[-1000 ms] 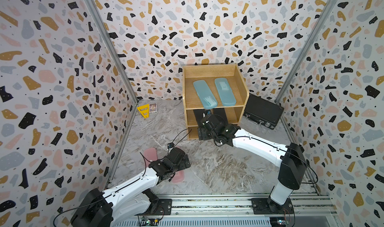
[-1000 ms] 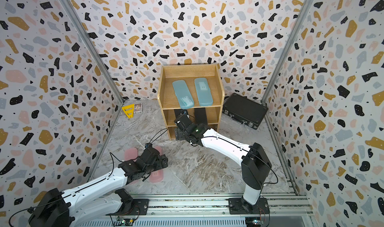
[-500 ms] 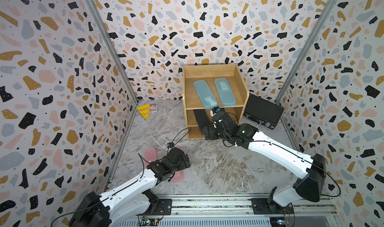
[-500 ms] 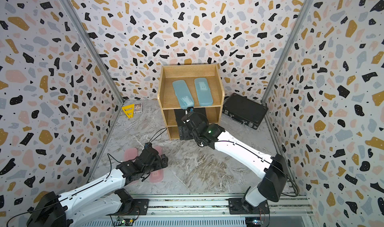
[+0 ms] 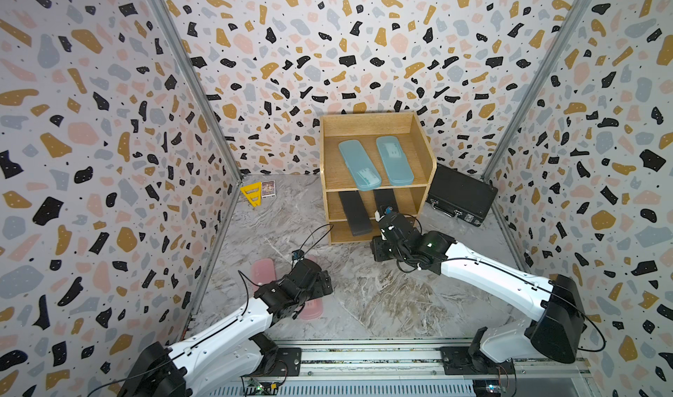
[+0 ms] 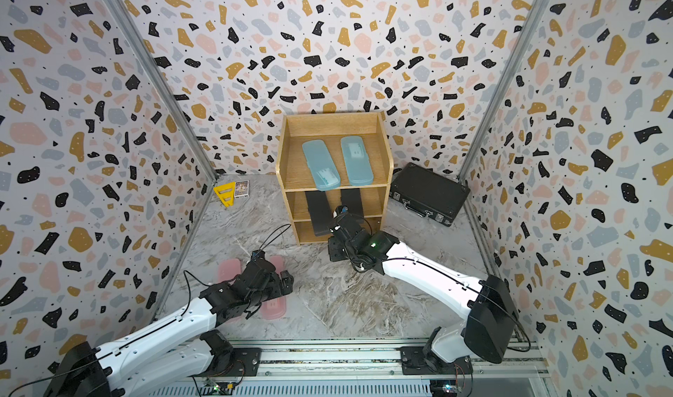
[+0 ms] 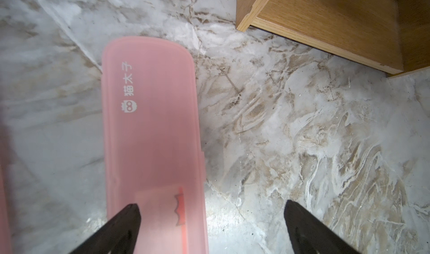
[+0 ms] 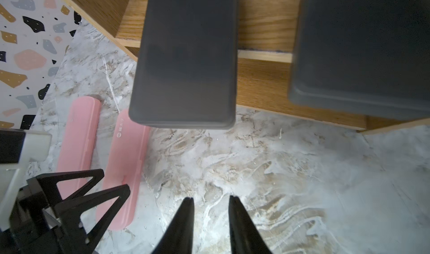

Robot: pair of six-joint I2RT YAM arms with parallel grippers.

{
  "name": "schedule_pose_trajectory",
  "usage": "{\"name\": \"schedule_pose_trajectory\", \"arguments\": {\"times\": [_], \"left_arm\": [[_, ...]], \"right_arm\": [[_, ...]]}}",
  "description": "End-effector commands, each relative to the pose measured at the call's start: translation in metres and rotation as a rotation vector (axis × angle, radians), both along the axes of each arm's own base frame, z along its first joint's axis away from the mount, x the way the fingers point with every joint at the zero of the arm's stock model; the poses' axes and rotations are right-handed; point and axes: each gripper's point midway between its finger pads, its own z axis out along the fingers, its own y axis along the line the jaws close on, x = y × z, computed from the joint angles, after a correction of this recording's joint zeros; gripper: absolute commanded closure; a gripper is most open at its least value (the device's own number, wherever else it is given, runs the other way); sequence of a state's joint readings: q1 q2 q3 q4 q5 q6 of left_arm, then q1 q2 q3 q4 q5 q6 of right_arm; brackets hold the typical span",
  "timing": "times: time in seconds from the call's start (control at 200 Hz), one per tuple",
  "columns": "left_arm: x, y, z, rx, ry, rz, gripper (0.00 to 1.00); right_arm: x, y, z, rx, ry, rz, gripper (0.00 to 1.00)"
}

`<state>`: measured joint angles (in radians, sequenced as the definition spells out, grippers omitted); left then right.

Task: Place the pencil cases on the shelf according to color
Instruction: Place the pencil case on the shelf.

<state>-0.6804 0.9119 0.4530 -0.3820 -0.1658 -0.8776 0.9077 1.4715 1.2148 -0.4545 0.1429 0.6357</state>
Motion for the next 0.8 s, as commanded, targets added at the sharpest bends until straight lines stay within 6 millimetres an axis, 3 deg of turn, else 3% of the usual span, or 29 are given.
{"name": "schedule_pose_trajectory", "arguments": {"times": [0.0, 0.205, 0.541, 0.671, 0.796], "left_arm": [[0.0, 0.009, -0.001, 0.014, -0.013, 0.032, 0.0], [0.003, 0.004, 0.0, -0.015, -0.024, 0.038, 0.0], [0.001, 0.005, -0.015, 0.02, 0.013, 0.031, 0.0], [0.001, 0.006, -0.014, 0.026, 0.012, 0.03, 0.0], [0.0, 0.009, -0.011, 0.044, 0.012, 0.027, 0.0]], "right_arm": [[0.014, 0.02, 0.019, 0.085, -0.04, -0.004, 0.74], [0.041, 0.022, 0.024, 0.14, -0.094, -0.079, 0.78], [0.075, 0.031, 0.024, 0.191, -0.106, -0.115, 0.78], [0.08, 0.037, 0.024, 0.213, -0.104, -0.113, 0.78], [0.073, 0.037, 0.028, 0.232, -0.095, -0.085, 0.76]]}}
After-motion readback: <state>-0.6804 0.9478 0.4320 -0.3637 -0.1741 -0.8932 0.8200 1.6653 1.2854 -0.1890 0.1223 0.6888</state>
